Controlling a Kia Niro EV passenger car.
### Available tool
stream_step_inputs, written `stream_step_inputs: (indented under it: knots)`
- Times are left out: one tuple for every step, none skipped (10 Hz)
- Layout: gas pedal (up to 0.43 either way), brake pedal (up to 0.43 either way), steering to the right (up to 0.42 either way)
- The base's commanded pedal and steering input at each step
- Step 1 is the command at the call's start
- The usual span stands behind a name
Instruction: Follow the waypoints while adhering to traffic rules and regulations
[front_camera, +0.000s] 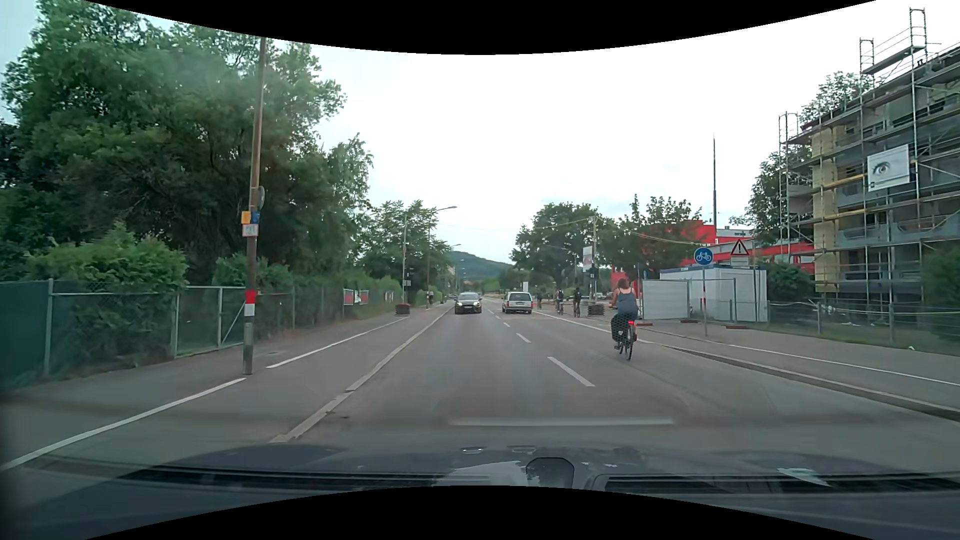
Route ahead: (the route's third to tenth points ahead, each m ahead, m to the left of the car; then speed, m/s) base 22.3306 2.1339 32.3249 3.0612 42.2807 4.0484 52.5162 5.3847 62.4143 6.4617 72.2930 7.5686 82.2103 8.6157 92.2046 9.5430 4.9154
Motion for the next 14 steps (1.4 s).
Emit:
stream_step_inputs:
  knots:
    - [0.138, 0.000, 0.023]
    - [0.138, 0.000, 0.033]
    - [0.138, 0.000, 0.046]
    - [0.130, 0.000, 0.053]
    - [0.130, 0.000, 0.054]
    - [0.130, 0.000, 0.054]
    - [0.130, 0.000, 0.052]
    - [0.130, 0.000, 0.052]
    - [0.130, 0.000, 0.051]
    - [0.130, 0.000, 0.047]
    - [0.130, 0.000, 0.043]
    - [0.130, 0.000, 0.033]
    - [0.130, 0.000, 0.025]
    - [0.130, 0.000, 0.020]
